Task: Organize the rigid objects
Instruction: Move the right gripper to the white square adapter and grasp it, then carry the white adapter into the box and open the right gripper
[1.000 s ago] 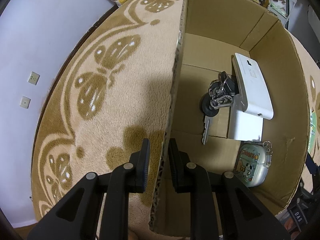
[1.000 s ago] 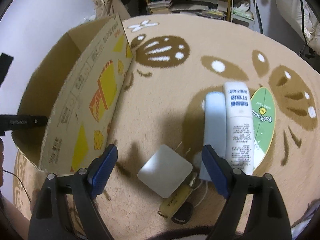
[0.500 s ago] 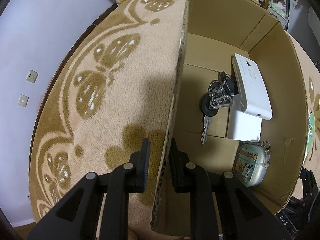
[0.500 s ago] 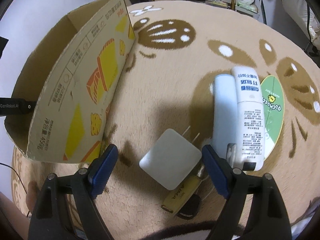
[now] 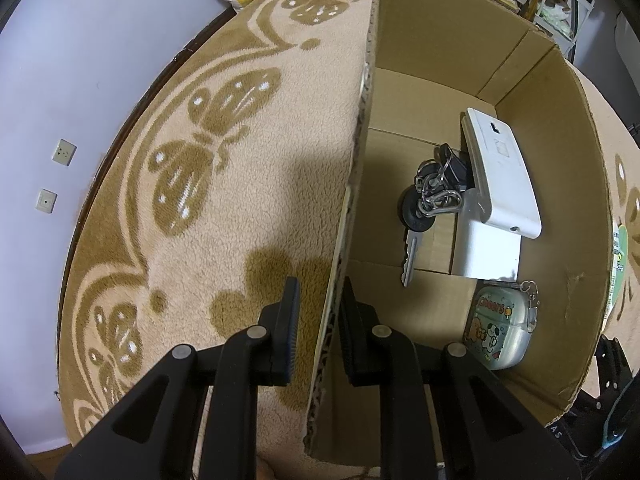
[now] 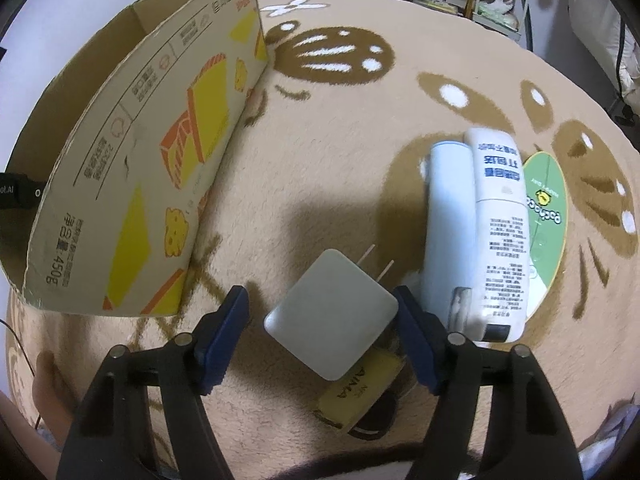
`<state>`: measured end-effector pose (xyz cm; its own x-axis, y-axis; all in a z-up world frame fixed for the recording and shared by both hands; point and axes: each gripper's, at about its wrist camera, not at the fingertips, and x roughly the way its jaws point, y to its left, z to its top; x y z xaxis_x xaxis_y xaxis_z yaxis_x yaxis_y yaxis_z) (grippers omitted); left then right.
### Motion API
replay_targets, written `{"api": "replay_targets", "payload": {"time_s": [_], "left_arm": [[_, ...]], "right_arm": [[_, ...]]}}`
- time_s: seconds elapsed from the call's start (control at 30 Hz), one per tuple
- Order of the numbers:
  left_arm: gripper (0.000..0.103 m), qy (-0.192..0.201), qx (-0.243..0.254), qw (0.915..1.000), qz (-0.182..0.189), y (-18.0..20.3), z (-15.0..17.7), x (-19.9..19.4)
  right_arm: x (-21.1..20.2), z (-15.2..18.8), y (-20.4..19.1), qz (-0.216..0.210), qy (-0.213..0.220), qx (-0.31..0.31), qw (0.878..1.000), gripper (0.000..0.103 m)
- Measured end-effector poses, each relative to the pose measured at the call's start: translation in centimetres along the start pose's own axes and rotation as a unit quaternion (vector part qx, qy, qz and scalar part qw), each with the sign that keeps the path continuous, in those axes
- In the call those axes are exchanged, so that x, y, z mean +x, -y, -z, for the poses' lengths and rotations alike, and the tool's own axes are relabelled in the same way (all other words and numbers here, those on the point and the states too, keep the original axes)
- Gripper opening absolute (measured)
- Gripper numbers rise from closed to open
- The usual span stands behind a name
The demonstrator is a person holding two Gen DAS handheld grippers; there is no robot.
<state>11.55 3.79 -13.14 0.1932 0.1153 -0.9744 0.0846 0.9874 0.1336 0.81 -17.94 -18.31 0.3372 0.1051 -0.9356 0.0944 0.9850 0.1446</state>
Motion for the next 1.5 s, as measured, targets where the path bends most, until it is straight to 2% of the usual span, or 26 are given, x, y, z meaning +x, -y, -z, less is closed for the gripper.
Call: {"api": "replay_targets", "payload": {"time_s": [0.07, 0.27, 0.7, 0.8, 0.93, 1.17, 1.4, 1.5], "left_arm": [[0.018, 0.000, 0.000, 1.0000, 0.000, 0.0, 0.0, 0.0], [0.018, 0.000, -0.001, 1.0000, 0.002, -0.1, 0.0, 0.0], [0.018, 0.000, -0.002, 1.0000, 0.003, -0.2, 0.0, -0.1], [0.018, 0.000, -0.002, 1.0000, 0.004, -0.2, 0.0, -0.1], [0.018, 0.000, -0.002, 1.0000, 0.003, -0.2, 0.0, -0.1], [0.018, 0.000, -0.002, 1.0000, 0.004, -0.2, 0.1, -0.1], [0.018, 0.000, -0.003, 1.0000, 0.006, -0.2, 0.1, -0.1], [0.018, 0.001, -0.004, 1.0000, 0.007, -0.2, 0.0, -0.1]], "right_arm": [[0.7, 0.2, 0.0, -0.001, -0.015, 0.003, 1.000, 0.078], [0.7, 0.4, 0.3, 0.000, -0.009, 0.014, 1.000, 0.071], [0.7, 0.1, 0.6, 0.000, -0.002, 0.021, 1.000, 0.070], [0.6, 0.1, 0.5, 0.006, 0.001, 0.019, 1.000, 0.065], [0.4, -0.1, 0.3, 0.007, 0.006, 0.016, 1.000, 0.065], [-0.6, -1.6, 0.5, 0.031, 0.052, 0.011, 0.998, 0.065], [-1.7, -3.9, 0.9, 0.037, 0.089, 0.014, 0.995, 0.065], [-2.5, -4.8, -0.2, 0.033, 0.111, 0.004, 0.993, 0.065]]}}
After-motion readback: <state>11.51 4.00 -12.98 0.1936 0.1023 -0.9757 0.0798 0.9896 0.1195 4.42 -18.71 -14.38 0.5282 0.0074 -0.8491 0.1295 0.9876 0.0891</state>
